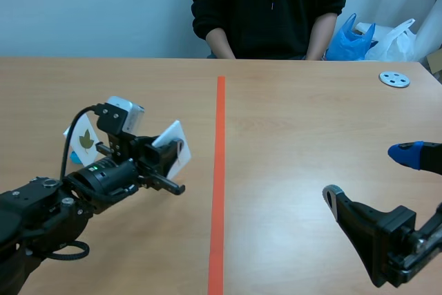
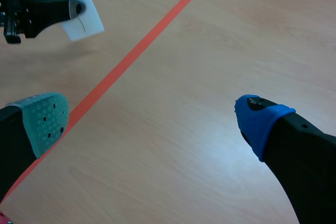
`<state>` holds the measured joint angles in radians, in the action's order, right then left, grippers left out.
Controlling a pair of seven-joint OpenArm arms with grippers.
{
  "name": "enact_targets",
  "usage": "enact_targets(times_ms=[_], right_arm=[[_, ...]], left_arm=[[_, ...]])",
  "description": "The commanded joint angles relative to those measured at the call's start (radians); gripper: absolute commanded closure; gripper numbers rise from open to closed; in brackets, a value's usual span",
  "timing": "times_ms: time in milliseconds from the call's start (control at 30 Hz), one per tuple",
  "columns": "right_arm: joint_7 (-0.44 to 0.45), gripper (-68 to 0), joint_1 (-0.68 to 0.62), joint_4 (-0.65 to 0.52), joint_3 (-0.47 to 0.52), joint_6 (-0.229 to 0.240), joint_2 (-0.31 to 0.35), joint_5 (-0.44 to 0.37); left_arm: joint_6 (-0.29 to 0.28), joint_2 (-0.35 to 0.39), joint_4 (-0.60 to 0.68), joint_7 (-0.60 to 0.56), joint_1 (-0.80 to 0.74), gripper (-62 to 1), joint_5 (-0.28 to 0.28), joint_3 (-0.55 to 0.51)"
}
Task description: Sort the leaf by its shape. The table is split by an orange tape line. A compound leaf with several leaflets goes to the left side, a simple leaf with one blade goes to the right side. Return to the home posture when a red brick is placed on the table.
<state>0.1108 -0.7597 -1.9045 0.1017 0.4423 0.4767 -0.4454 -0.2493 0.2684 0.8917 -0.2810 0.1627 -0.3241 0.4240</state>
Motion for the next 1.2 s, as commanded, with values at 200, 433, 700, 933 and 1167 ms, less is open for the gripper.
enact_targets(times_ms=[200,433,700,933,1167], right_arm=[[0.016,-67.9,0.012,-0.016,0.010,0.000,0.011,-0.011],[0.016,-67.9,0.012,-0.016,0.010,0.000,0.011,-0.011],[0.016,-67.9,0.012,-0.016,0.010,0.000,0.011,-0.012],[0.017,-67.9,0.012,-0.016,0.010,0.000,0.011,-0.013],[0.019,-67.9,0.012,-0.016,0.010,0.000,0.011,-0.019]], left_arm=[[0.106,0.001,0.006,-0.005,-0.033,-5.1,-0.025,-0.126],[0.159,0.001,-0.003,0.013,-0.038,-5.1,-0.025,-0.173],[0.211,0.001,-0.032,0.014,-0.038,-5.1,-0.025,-0.198],[0.211,0.001,-0.069,0.011,-0.038,-6.0,-0.025,-0.201],[0.211,0.001,-0.069,0.009,-0.037,-16.1,-0.025,-0.201]])
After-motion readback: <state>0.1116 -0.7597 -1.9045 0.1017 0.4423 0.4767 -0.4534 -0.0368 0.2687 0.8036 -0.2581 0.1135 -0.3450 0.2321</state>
